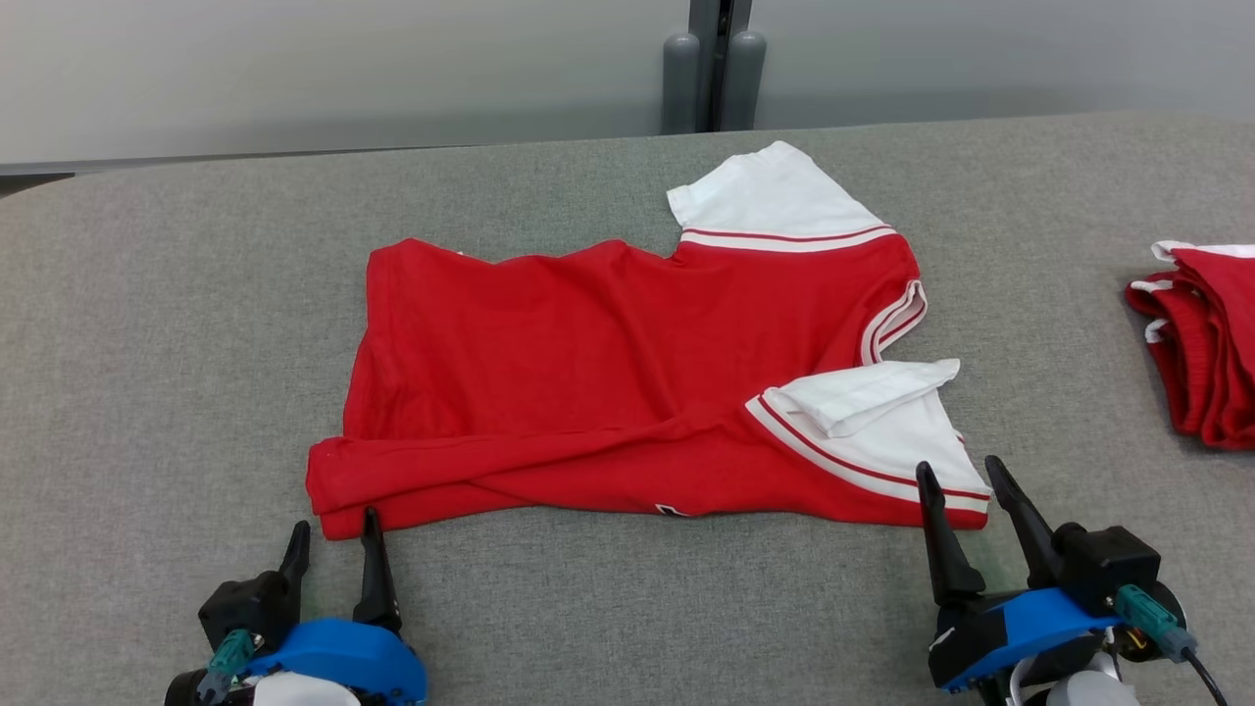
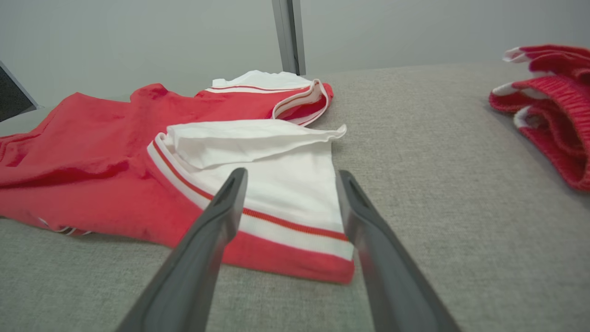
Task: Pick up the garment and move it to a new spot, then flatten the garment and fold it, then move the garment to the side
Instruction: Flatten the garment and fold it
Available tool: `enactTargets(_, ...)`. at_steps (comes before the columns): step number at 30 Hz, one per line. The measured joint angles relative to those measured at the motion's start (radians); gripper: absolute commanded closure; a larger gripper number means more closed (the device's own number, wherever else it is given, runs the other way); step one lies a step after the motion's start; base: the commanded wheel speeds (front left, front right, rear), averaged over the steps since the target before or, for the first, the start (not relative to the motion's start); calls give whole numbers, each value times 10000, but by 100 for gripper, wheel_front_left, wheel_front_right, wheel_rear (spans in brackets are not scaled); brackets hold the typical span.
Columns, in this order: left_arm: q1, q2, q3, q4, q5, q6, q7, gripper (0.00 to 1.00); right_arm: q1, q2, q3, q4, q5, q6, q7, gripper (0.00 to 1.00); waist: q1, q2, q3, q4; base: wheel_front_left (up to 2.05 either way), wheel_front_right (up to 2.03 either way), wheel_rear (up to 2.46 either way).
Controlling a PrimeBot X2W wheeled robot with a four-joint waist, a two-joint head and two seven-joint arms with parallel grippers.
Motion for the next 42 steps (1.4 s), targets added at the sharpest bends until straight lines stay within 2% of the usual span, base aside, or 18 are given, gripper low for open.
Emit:
enactTargets(10,-284,4,-21,297,-286,-69,-33,0,-216,6,-167,192,-105,2,-2,0,0,0,306,-27,0,0,0)
enactTargets(16,-577,10,-58,468,-412,-71,-50,0,-425,-2,-579,732,-366,0,0,0,-1,0,509,-1,0,0,0)
enactTargets(26,-829,67,-445,1049,-186,-203,-151,0,-847,-10,-520,2266,-573,6,-128,0,-4,0,642,90,0,0,0)
enactTargets(27,-871,84,-520,1143,-171,-222,-176,0,-908,-17,-487,2387,-571,4,-138,20,-5,0,648,103,0,0,0)
enactTargets(28,-919,104,-606,1262,-174,-291,-190,2,-941,-38,-445,2495,-566,4,-173,78,-5,0,657,115,0,0,0)
enactTargets(29,-963,123,-673,1373,-176,-336,-199,33,-995,-56,-399,2564,-518,4,-182,100,-6,1,664,123,0,0,0)
enactTargets(31,-1115,165,-842,1662,-307,-491,-230,100,-1096,-82,-228,2686,-378,0,-199,100,-6,1,669,131,0,0,0)
enactTargets(36,-1314,146,-1104,1975,-583,-830,-268,100,-1084,-33,-52,2475,90,8,-115,100,-4,0,641,143,0,0,0)
enactTargets(42,-1254,56,-936,1440,-662,-936,-82,100,-994,-4,-232,1860,784,4,-17,100,0,0,532,216,0,0,0)
